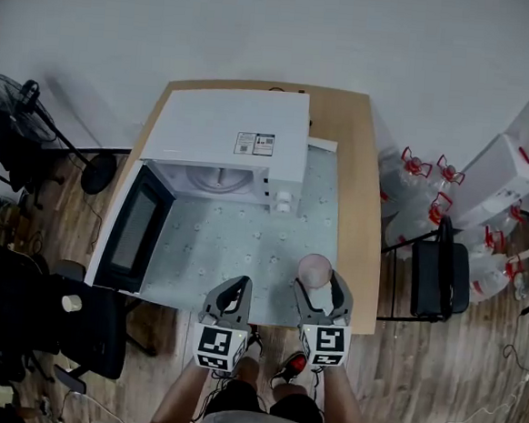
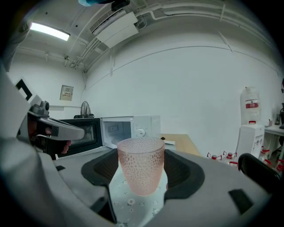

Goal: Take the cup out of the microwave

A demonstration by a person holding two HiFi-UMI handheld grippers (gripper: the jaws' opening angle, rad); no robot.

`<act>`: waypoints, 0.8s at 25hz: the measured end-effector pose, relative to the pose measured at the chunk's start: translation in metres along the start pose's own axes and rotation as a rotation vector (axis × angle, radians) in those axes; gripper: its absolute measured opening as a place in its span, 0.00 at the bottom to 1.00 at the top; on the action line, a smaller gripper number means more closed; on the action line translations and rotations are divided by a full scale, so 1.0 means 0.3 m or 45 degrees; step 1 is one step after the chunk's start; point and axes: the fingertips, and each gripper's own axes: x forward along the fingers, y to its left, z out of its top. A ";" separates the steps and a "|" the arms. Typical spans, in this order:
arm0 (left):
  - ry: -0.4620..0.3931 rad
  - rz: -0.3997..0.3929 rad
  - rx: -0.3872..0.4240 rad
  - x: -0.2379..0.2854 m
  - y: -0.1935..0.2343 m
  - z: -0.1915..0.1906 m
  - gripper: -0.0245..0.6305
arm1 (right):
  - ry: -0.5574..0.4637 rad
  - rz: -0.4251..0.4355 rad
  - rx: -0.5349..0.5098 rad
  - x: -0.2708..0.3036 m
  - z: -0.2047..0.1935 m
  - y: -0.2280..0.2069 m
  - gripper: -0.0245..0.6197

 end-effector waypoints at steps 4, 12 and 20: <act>0.034 -0.015 -0.004 0.022 -0.035 -0.055 0.07 | 0.027 -0.014 0.013 -0.009 -0.070 -0.035 0.55; 0.102 -0.034 -0.008 0.059 -0.089 -0.174 0.07 | 0.085 -0.029 0.033 -0.025 -0.213 -0.079 0.55; 0.151 -0.030 -0.020 0.069 -0.122 -0.257 0.07 | 0.117 -0.031 0.034 -0.023 -0.318 -0.104 0.55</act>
